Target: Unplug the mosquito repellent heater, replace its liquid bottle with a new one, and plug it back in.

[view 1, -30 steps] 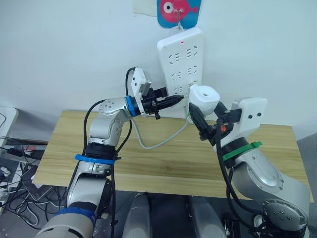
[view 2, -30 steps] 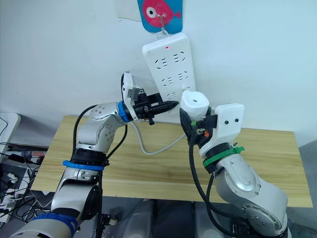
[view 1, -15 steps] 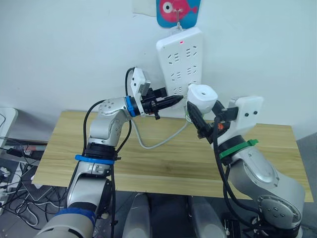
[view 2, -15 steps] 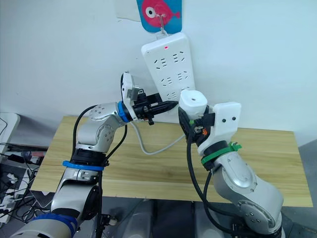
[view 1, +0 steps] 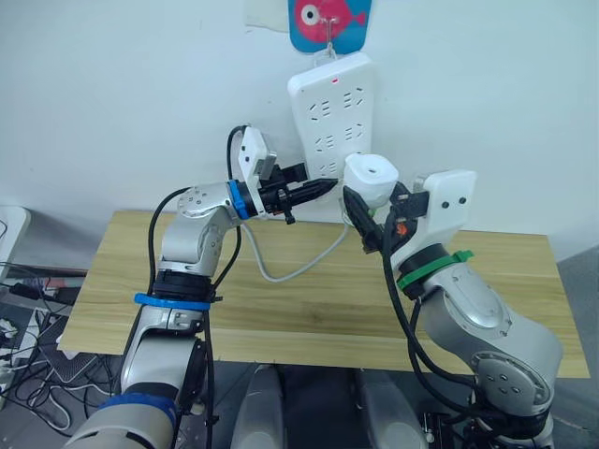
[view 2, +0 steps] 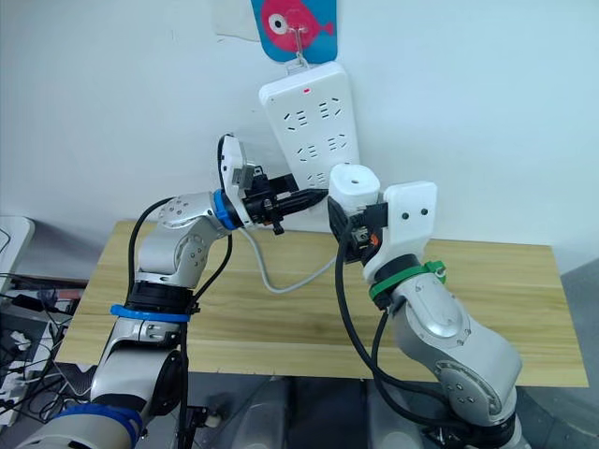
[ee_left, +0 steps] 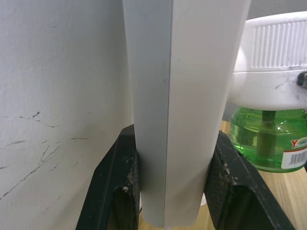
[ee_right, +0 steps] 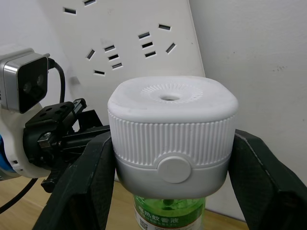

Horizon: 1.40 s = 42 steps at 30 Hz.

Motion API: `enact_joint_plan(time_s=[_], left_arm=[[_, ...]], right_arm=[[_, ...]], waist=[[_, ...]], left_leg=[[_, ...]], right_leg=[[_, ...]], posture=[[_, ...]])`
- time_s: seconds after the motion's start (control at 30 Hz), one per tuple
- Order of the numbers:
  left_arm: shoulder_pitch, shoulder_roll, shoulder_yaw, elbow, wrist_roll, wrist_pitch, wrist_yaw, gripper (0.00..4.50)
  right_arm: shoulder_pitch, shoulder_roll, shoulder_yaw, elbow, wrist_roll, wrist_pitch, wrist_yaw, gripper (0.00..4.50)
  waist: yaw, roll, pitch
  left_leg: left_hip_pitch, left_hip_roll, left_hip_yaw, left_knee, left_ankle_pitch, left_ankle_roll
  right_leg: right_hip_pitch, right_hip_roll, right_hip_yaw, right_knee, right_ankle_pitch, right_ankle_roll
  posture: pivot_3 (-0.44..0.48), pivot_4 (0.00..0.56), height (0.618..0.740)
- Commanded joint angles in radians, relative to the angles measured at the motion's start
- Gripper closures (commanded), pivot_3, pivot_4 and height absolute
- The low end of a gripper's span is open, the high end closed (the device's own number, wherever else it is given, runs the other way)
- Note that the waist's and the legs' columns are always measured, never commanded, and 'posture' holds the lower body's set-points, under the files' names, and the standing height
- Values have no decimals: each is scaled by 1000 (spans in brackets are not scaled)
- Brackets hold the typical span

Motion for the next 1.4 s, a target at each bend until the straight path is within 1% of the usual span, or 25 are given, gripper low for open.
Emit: enact_joint_plan(time_s=[0.03,0.2,0.5,0.73,0.83,1.03,1.1,1.17,1.2,1.27,1.4], left_arm=[[2,-29,-47,-114,-52,4,-67,3186],[12,-30,-43,-140,-60,23,-75,3186],[37,-25,-36,-185,-67,49,-77,3186],[38,-21,-34,-181,-60,41,-75,3186],[41,-20,-39,-175,-49,24,-80,3186],[39,-26,-40,-166,-45,20,-75,3186],[36,-27,-38,-161,-43,20,-72,3186],[34,-27,-36,-153,-40,17,-72,3186],[33,-26,-36,-148,-38,16,-71,3186],[31,-21,-43,-134,-29,-1,-75,3186],[31,-22,-49,-115,-22,-19,-73,3186]], right_arm=[[-40,15,-1,52,-88,-36,11,1565],[-32,21,34,101,-167,-79,55,1565],[-33,17,37,140,-240,-117,133,1565],[-64,-76,96,134,-346,-116,214,1565],[-56,-69,94,132,-368,-116,228,1565],[-49,-14,63,130,-376,-114,234,1565],[-45,3,53,126,-374,-115,239,833],[-37,12,44,113,-370,-111,250,195],[-31,15,39,104,-371,-108,257,34],[-1,12,26,62,-361,-96,272,34],[77,-18,24,-65,-332,-43,308,34]], waist=[[-4,0,0],[-12,-1,-2],[-21,-1,-6],[-21,-2,-12],[-21,-2,-13],[-20,-2,-13],[-17,-2,-15],[-10,-1,-19],[-8,-1,-20],[-5,-1,-20],[7,-1,-20]], left_leg=[[0,0,0,0,0,0],[1,0,0,0,2,-1],[1,0,0,0,3,-1],[1,0,0,0,4,-1],[1,0,0,0,4,-1],[1,0,0,0,4,-1],[1,0,0,0,4,-1],[1,0,0,-1,4,-1],[1,0,0,-1,4,-1],[-1,0,0,-3,3,0],[-3,0,1,-5,3,0]], right_leg=[[0,0,0,1,0,0],[0,0,0,2,0,0],[-1,0,0,6,0,0],[-2,0,0,7,0,0],[-2,0,1,7,0,0],[-2,0,1,7,0,0],[-2,0,0,7,0,0],[-2,0,0,6,0,0],[-2,0,0,4,0,0],[-2,0,-1,0,0,0],[-2,-1,-3,-1,0,0]], posture=[[40,269,740],[49,256,740],[58,237,740],[58,237,740],[60,236,740],[56,242,740],[56,242,740],[55,244,740],[53,248,740],[50,252,740],[46,255,740]])
